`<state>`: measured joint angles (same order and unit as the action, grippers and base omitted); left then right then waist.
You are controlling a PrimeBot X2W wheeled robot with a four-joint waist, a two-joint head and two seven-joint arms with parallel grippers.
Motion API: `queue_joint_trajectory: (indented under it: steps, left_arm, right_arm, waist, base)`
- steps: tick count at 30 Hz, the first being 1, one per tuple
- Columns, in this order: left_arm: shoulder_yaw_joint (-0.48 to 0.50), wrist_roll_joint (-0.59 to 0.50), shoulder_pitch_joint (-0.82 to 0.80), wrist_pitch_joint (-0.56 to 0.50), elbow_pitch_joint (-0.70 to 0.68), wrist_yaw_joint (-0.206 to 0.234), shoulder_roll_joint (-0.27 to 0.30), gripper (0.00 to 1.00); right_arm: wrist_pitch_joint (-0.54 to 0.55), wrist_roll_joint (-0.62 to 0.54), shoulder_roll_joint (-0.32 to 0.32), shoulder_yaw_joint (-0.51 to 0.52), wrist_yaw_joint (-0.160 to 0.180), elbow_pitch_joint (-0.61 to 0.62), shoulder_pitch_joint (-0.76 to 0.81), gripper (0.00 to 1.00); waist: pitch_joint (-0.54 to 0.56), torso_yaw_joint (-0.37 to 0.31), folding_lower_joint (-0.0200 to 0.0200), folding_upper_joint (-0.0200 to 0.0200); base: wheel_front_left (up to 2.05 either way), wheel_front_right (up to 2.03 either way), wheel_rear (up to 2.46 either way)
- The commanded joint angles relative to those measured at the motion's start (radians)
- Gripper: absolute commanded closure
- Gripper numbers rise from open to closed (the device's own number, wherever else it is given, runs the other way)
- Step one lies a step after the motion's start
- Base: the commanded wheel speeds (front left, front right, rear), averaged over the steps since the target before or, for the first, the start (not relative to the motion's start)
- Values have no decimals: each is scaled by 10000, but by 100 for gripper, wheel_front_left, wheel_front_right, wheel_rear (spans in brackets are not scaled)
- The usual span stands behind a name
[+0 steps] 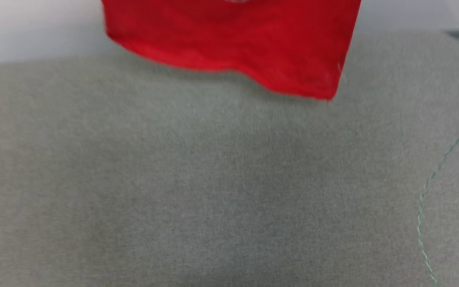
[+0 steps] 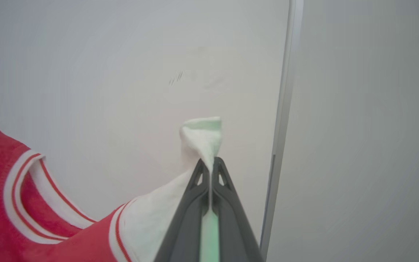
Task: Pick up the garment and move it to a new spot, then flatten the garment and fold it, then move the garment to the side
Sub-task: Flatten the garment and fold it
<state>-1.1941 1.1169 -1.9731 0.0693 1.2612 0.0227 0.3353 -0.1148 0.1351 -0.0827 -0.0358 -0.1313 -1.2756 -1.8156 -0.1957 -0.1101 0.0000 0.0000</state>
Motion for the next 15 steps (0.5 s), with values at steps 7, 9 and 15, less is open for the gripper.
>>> queue_joint_trajectory:
  steps: [7,9,15]
  left_arm:
    - [186,-123,-1313,934,35,376,-392,100]
    - [256,-77,-1519,1119,57,446,-461,100]
    - [516,-156,-2389,1787,31,798,-566,100]
  right_arm:
    - [-1349,-1306,-218,813,10,508,-842,100]
    - [-1451,-1725,-154,1108,10,856,-859,100]
    - [-1509,-3038,165,2117,10,3524,-419,100]
  waist:
    - [-4415,843,0,0]
    - [-4774,927,0,0]
    - [-5430,1126,0,0]
  base:
    - [0,0,0]
    - [0,0,0]
    - [0,0,0]
